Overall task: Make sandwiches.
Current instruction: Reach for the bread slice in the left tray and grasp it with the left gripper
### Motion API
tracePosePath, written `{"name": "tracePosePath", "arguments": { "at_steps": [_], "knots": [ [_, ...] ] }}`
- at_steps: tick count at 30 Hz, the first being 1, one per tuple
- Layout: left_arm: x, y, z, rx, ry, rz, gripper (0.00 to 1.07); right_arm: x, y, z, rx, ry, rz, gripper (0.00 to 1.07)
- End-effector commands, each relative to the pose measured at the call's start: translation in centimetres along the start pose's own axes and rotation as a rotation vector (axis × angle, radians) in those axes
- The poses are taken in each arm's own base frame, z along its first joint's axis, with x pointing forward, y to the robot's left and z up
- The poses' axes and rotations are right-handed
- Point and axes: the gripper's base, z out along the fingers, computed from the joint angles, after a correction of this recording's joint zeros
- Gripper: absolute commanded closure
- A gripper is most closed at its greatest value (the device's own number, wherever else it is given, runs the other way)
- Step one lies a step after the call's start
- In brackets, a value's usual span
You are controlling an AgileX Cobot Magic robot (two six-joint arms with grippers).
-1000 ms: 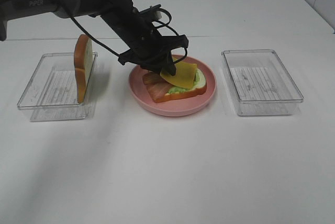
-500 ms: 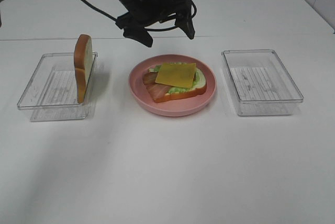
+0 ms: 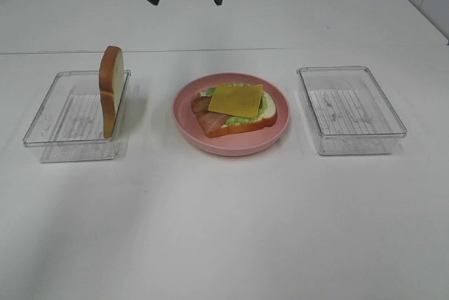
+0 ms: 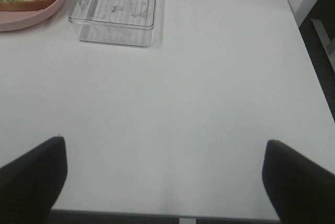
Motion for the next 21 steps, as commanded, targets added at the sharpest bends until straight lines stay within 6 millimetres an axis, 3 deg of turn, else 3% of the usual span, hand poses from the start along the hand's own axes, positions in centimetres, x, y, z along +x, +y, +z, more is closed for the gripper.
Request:
{"name": "tracePosePath", "arguments": {
  "at_steps": [1,6,10,21],
  "knots": [
    [-0.1,0.3,-3.7,-0.069,0.019,-0.012,0.06,0.3,0.0,-0.3,0.001,-0.035,0.0,0.09],
    [0.2,0.9,-5.8,-0.141,0.011,-0.003,0.06,0.3,0.0,-0.3,0.001,-0.035,0.0,0.09],
    [0.9,1.8,-5.9,-0.186,0.044,-0.011,0.06,0.3,0.0,-0.3,0.001,-0.035,0.0,0.09],
    [4.1,5.9,-3.2,-0.25,0.233,-0.09,0.06,0.3,0.0,-0.3,0.001,-0.035,0.0,0.09]
  ]
}}
